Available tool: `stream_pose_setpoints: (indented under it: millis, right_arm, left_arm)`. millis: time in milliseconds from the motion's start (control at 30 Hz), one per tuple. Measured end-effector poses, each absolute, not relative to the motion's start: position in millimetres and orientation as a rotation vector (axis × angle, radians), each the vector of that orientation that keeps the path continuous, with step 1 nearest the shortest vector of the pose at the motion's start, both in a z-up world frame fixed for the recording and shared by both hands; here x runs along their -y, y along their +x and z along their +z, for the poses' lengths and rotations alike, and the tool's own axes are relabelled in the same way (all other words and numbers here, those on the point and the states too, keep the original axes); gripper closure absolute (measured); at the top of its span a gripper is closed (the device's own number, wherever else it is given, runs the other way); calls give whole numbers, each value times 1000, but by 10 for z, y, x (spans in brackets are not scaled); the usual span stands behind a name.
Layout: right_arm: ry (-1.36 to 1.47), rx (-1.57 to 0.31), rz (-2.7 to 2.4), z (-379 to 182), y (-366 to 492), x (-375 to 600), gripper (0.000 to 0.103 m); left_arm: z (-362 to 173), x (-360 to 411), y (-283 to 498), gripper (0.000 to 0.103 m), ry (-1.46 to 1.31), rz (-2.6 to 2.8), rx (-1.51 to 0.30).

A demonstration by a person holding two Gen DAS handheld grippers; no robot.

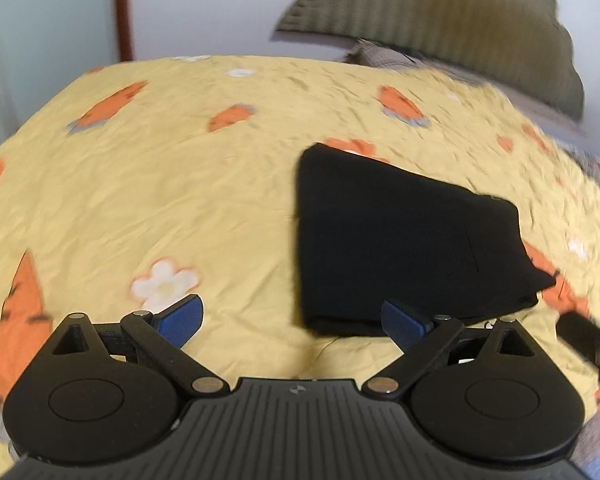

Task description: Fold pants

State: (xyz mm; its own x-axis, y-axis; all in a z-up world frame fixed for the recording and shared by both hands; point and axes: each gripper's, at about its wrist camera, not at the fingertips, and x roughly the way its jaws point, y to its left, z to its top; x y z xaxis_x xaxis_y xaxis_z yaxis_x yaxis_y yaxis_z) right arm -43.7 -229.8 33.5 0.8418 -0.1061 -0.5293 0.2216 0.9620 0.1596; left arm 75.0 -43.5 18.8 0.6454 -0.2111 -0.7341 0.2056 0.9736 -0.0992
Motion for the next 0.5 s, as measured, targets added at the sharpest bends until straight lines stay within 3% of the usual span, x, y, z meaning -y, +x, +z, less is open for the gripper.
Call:
stream_pose_setpoints:
  millis: [233, 500]
  right_arm:
    - [84, -591, -166, 99, -401, 2097, 0]
    - [62, -595, -159, 52, -500, 2143, 0]
  left_arm:
    - [-93, 498, 728, 6, -45, -226, -941]
    - [-146, 721, 550, 6, 40, -210, -898]
